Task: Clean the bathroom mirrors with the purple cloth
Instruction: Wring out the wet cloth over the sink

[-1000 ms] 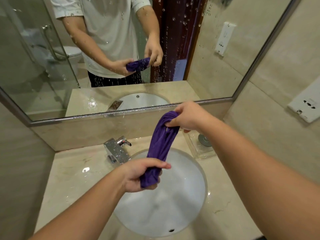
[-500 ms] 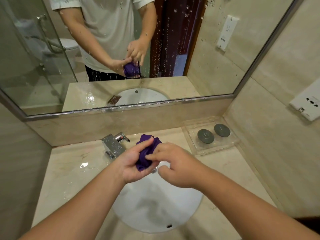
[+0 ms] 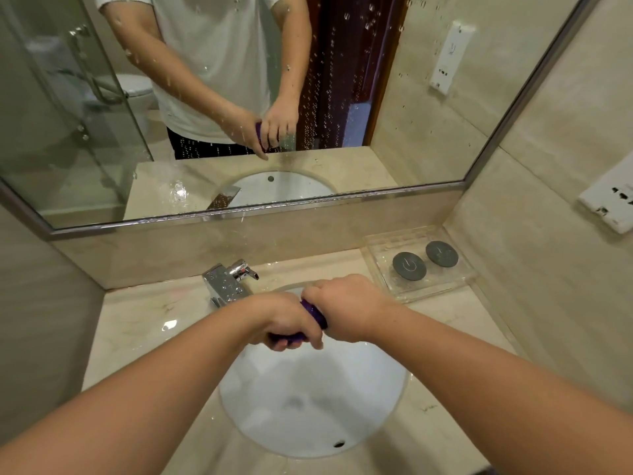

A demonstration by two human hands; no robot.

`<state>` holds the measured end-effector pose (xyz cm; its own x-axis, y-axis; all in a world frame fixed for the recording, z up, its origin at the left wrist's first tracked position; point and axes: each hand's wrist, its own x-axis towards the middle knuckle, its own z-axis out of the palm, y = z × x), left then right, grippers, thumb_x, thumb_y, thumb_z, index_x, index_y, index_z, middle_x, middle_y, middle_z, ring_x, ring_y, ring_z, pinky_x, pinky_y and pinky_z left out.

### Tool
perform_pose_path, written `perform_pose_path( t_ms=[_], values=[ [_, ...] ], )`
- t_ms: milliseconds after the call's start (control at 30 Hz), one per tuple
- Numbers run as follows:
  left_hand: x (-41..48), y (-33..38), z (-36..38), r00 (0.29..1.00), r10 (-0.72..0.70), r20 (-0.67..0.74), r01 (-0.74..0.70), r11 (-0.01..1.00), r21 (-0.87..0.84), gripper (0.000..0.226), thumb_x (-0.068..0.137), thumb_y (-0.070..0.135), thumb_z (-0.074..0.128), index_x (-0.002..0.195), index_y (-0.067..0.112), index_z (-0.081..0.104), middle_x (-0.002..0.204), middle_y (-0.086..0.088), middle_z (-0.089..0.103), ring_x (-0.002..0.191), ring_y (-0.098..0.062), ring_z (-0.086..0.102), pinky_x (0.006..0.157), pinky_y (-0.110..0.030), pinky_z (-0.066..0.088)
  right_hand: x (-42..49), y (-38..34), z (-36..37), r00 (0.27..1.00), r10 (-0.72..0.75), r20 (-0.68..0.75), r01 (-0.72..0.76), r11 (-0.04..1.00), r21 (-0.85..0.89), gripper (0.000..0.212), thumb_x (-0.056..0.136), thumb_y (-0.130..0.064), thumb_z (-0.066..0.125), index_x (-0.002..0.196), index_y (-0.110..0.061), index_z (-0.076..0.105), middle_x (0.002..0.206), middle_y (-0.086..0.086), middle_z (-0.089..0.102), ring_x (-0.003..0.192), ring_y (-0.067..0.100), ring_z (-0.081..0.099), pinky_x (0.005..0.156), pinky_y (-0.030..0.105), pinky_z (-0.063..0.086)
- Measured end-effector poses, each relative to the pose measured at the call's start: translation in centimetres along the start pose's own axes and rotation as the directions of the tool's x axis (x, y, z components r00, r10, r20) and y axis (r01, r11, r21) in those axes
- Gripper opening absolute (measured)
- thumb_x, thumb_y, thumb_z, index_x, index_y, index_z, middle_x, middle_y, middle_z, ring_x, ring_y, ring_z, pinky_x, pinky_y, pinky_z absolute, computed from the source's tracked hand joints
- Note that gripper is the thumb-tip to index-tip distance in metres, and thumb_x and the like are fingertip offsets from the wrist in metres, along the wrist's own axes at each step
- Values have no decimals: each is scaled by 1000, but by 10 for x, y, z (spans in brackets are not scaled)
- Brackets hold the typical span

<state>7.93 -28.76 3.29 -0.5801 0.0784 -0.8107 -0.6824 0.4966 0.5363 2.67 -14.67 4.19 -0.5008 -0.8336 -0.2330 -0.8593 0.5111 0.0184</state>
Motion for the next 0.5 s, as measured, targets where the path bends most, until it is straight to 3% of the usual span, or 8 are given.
perform_pose_path(
  t_ms=[100, 167, 267, 333, 433, 500],
  values=[
    [10, 4, 8, 950, 121, -286, 41, 866, 499, 15, 78, 25, 73, 83, 21, 59, 59, 6, 58, 48, -11, 53, 43, -18, 37, 13, -9, -4, 984, 107, 144, -107, 994, -4, 18, 79, -29, 63, 96, -26, 59, 76, -8, 58, 65, 20, 59, 54, 27, 39],
    [16, -2, 10, 850, 309, -426, 48, 761, 647, 21, 77, 25, 66, 90, 23, 49, 66, 7, 50, 51, -11, 48, 44, -22, 32, 21, -10, -7, 960, 160, 228, -163, 987, -6, 10, 76, -26, 66, 83, -23, 58, 71, -7, 55, 57, 15, 53, 50, 25, 35],
    [26, -14, 7, 745, 450, -493, -5, 743, 669, 33, 75, 26, 61, 104, 20, 48, 70, 8, 45, 58, -18, 50, 47, -25, 33, 32, -7, -13, 922, 201, 330, -242, 967, 86, 18, 74, -24, 69, 72, -23, 51, 73, -5, 56, 57, 13, 52, 49, 25, 35],
    [27, -14, 7, 744, 473, -472, -42, 738, 673, 30, 75, 28, 63, 102, 26, 50, 68, 10, 46, 60, -19, 53, 50, -25, 36, 36, -4, -15, 897, 196, 396, -285, 941, 181, 17, 73, -21, 71, 71, -21, 54, 72, -3, 57, 58, 15, 53, 49, 25, 37],
    [24, -11, 6, 840, 346, -418, -115, 866, 486, 17, 72, 28, 68, 75, 30, 52, 58, 12, 55, 50, -8, 53, 43, -18, 33, 32, 1, -9, 896, 207, 392, -351, 873, 340, 21, 71, -17, 75, 88, -18, 62, 82, 0, 63, 70, 21, 60, 55, 27, 46],
    [21, -15, -2, 936, 135, -326, -80, 981, 178, 14, 68, 22, 68, 66, 22, 54, 51, 8, 53, 42, -12, 47, 41, -14, 29, 20, 6, 1, 946, 247, 210, -316, 843, 436, 54, 72, -17, 74, 121, -24, 55, 110, -2, 61, 94, 24, 62, 70, 31, 52]
  ],
)
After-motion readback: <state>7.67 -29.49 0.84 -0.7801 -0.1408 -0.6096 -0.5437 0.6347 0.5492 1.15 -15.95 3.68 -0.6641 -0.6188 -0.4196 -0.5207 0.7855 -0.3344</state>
